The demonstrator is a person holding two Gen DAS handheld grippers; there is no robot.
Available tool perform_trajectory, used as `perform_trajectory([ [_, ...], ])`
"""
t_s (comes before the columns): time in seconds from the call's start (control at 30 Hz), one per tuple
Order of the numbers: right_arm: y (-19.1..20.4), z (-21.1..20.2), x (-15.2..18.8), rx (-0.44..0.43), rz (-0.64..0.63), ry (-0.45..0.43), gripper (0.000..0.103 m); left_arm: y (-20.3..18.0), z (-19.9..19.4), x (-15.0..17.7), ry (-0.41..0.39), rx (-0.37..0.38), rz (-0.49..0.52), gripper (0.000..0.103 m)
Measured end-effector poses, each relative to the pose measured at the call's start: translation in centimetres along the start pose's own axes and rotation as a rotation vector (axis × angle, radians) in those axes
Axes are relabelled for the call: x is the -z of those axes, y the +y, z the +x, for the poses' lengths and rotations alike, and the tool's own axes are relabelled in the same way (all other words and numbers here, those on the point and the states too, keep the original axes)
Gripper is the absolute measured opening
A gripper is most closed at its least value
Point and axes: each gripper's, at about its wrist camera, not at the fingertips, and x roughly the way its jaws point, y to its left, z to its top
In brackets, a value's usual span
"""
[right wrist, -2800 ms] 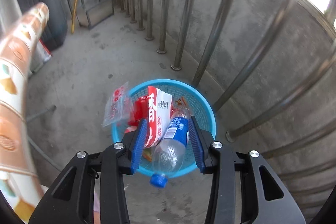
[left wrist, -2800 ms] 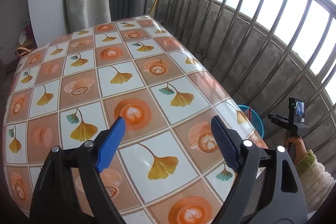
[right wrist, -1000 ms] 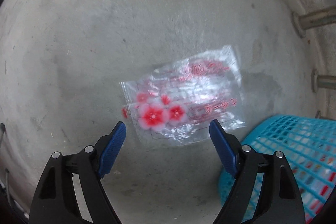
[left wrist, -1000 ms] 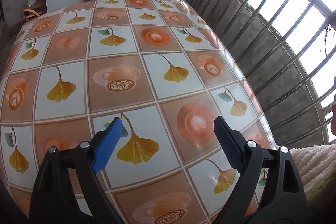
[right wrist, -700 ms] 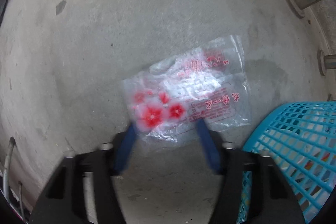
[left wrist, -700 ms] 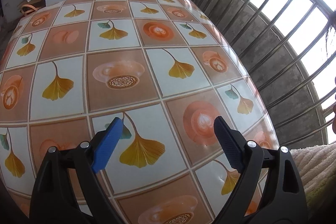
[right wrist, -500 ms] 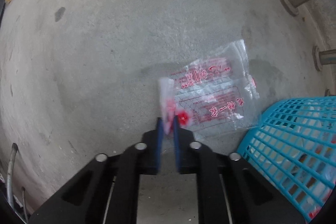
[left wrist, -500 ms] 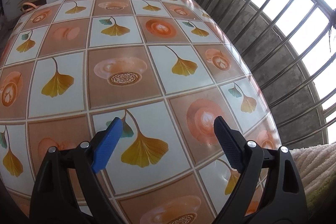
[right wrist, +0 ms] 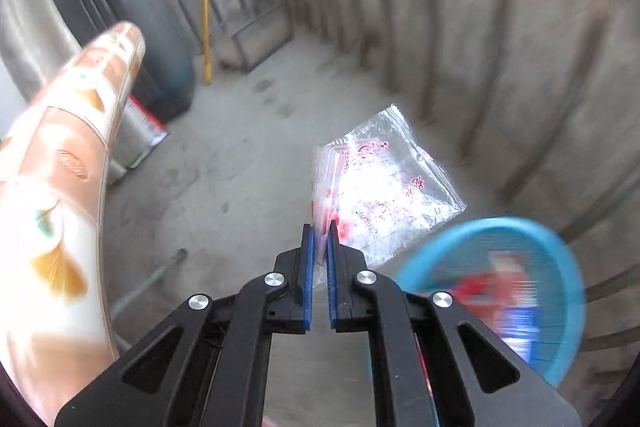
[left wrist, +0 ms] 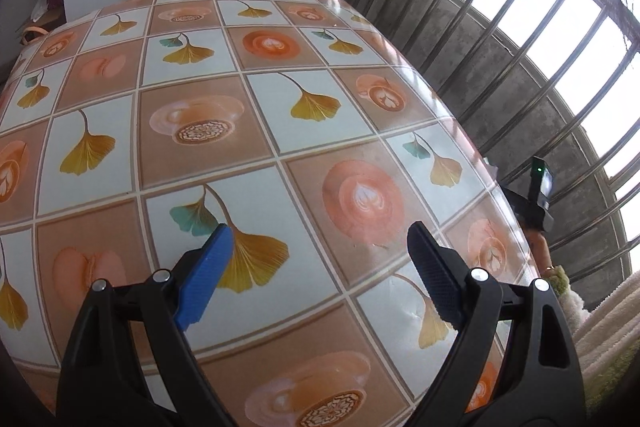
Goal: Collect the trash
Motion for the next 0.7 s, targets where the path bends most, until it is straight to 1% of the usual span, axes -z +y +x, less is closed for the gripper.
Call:
perform_trajectory([
  [0.07, -2.4, -2.0, 0.6, 0.113, -0.009, -0.003, 0.006, -0.2, -0.2, 0.4, -0.008, 0.015, 0.005, 0.084],
  [0.1, -4.0, -2.7, 1.4, 0.168, 0.013, 0.017, 0.006, -0.4, -0.6, 0.6, -0.018, 0.022, 0.01, 0.084],
  [0.17, -6.6, -3.6, 2.3, 0.215, 0.076, 0.052, 0.007, -0.8, -1.2, 1.2, -0.033, 0.026, 0.021, 0.084],
  [0.23, -9.2, -3.5, 4.0, 0.292, 0.109, 0.096, 0.007, -1.1, -2.0, 1.8, -0.044, 0.016, 0.032, 0.084],
  [0.27, -10.5, -3.0, 4.7, 0.285, 0.136, 0.122, 0.01, -1.3, -2.4, 2.0, -0.047, 0.01, 0.036, 0.084],
  [0.37, -14.7, -0.5, 6.6, 0.183, 0.277, 0.226, 0.019, -1.8, -3.4, 2.6, -0.051, 0.016, 0.045, 0.084],
  [0.4, -15.5, 0.3, 7.1, 0.152, 0.312, 0.262, 0.024, -2.1, -3.7, 2.8, -0.052, 0.017, 0.049, 0.084],
  [0.43, -16.4, 0.7, 7.7, 0.149, 0.35, 0.286, 0.028, -2.4, -4.0, 3.1, -0.052, 0.016, 0.056, 0.084],
  [0.47, -16.6, 0.7, 8.3, 0.151, 0.368, 0.299, 0.035, -2.7, -4.2, 3.4, -0.053, 0.016, 0.065, 0.084],
  [0.5, -16.7, 0.5, 8.6, 0.145, 0.37, 0.31, 0.036, -3.2, -4.5, 3.8, -0.057, 0.014, 0.078, 0.084],
  [0.53, -16.9, 0.0, 9.0, 0.141, 0.371, 0.306, 0.037, -3.7, -4.8, 4.1, -0.062, 0.011, 0.088, 0.084],
  [0.6, -17.6, -1.4, 9.6, 0.115, 0.38, 0.276, 0.048, -4.7, -5.4, 4.9, -0.073, 0.015, 0.107, 0.084],
  [0.67, -18.4, -3.2, 10.7, 0.097, 0.383, 0.228, 0.051, -5.4, -5.7, 5.5, -0.074, 0.013, 0.112, 0.084],
  [0.7, -18.3, -4.8, 10.6, 0.081, 0.391, 0.2, 0.051, -5.8, -5.9, 5.8, -0.075, 0.017, 0.114, 0.084],
])
